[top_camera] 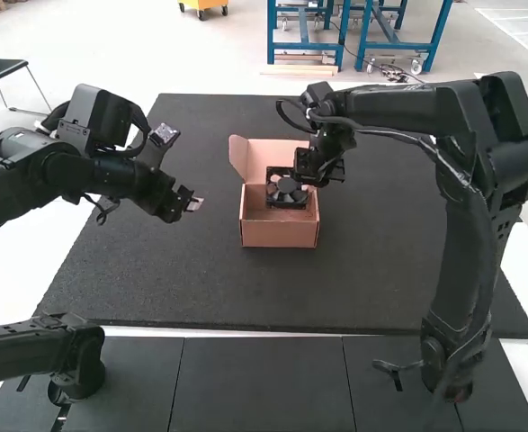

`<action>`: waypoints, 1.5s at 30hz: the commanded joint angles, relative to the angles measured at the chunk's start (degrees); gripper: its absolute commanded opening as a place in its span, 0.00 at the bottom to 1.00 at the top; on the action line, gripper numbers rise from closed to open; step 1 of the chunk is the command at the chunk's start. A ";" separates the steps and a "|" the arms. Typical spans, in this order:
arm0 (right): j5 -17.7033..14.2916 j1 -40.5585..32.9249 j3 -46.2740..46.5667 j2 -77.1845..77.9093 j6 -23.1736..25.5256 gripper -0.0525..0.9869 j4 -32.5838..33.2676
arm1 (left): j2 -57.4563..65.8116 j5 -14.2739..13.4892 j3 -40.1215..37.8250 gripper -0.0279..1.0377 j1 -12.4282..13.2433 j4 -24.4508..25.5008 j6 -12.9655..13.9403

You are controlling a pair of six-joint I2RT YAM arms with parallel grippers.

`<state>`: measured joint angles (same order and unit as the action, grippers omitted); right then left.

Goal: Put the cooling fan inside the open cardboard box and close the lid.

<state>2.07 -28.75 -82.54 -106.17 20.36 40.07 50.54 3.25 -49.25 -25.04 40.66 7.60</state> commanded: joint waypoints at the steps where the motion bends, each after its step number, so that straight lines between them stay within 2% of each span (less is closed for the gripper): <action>1: -0.22 -0.34 -2.71 -0.53 -1.11 0.03 -0.44 | -1.33 0.89 -0.49 0.93 -0.01 -0.50 -1.09; 6: -0.13 -1.13 -3.77 -2.29 -1.90 0.03 0.09 | -1.33 0.89 -0.49 0.93 0.08 -0.76 -1.62; 12: 0.04 -2.80 -5.26 -3.78 -3.48 0.03 4.75 | -1.33 0.89 -0.49 0.93 0.16 -1.20 -1.62; 21: 0.13 -4.12 -4.82 -4.48 -3.66 0.03 7.21 | -1.33 1.41 -0.49 0.93 0.16 -1.55 -1.62; 43: 0.13 -3.68 -8.16 -11.60 -3.40 0.03 5.89 | -1.50 1.76 -0.76 0.93 0.43 -2.34 -2.32; 44: 0.04 -3.68 -8.60 -11.87 -3.48 0.07 5.89 | -1.50 1.76 -0.76 0.93 0.43 -2.52 -2.32; 45: 0.13 -3.68 -9.22 -12.13 -3.40 0.20 5.98 | -1.50 1.76 -0.58 0.93 0.43 -2.61 -2.32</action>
<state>2.09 -32.16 -88.86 -118.78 17.34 46.02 50.54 4.34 -49.25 -25.02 38.65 5.91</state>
